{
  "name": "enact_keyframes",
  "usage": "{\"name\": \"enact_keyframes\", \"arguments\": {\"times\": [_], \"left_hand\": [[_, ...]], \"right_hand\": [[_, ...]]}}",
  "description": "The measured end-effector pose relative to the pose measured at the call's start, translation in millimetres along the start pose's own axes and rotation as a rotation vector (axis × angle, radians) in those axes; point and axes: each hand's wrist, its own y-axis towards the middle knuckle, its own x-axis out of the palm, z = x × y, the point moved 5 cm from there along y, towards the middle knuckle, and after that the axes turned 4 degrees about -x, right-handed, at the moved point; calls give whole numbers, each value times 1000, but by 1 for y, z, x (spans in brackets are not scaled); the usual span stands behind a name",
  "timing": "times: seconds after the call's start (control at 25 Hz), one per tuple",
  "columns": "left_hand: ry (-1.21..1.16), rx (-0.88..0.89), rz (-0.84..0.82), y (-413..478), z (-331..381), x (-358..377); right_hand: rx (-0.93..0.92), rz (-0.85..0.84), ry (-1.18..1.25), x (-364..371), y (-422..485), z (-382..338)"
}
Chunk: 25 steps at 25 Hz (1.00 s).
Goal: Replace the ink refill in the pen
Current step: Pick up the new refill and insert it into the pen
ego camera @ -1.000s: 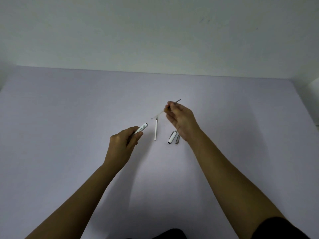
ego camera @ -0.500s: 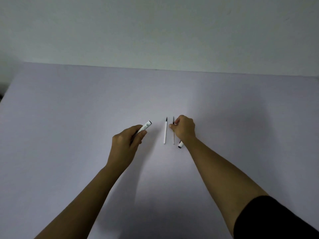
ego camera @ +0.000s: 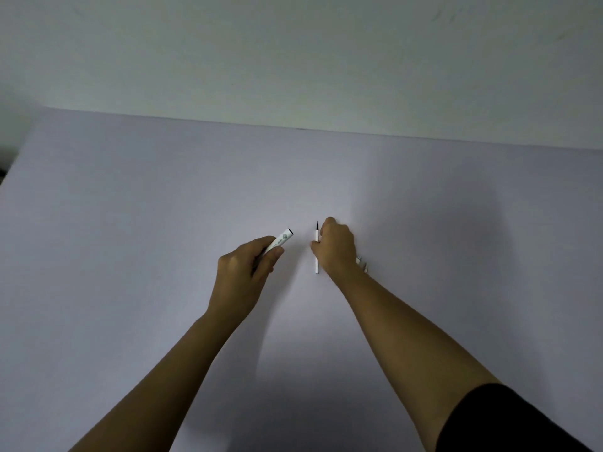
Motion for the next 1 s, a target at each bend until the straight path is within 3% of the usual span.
{"name": "enact_keyframes", "arguments": {"times": [0.16, 0.4, 0.56, 0.88, 1.0], "left_hand": [[6, -7, 4, 0, -1, -2], [91, -55, -27, -3, -6, 1], [103, -66, -132, -8, 5, 10], [73, 13, -163, -20, 41, 10], [52, 5, -172, -24, 48, 9]], "right_hand": [[57, -13, 102, 1, -2, 1], [100, 64, 780, -41, -21, -15], [91, 127, 1132, -77, -48, -6], [23, 122, 1193, -103, -76, -8], [-11, 32, 1154, -102, -86, -11]]}}
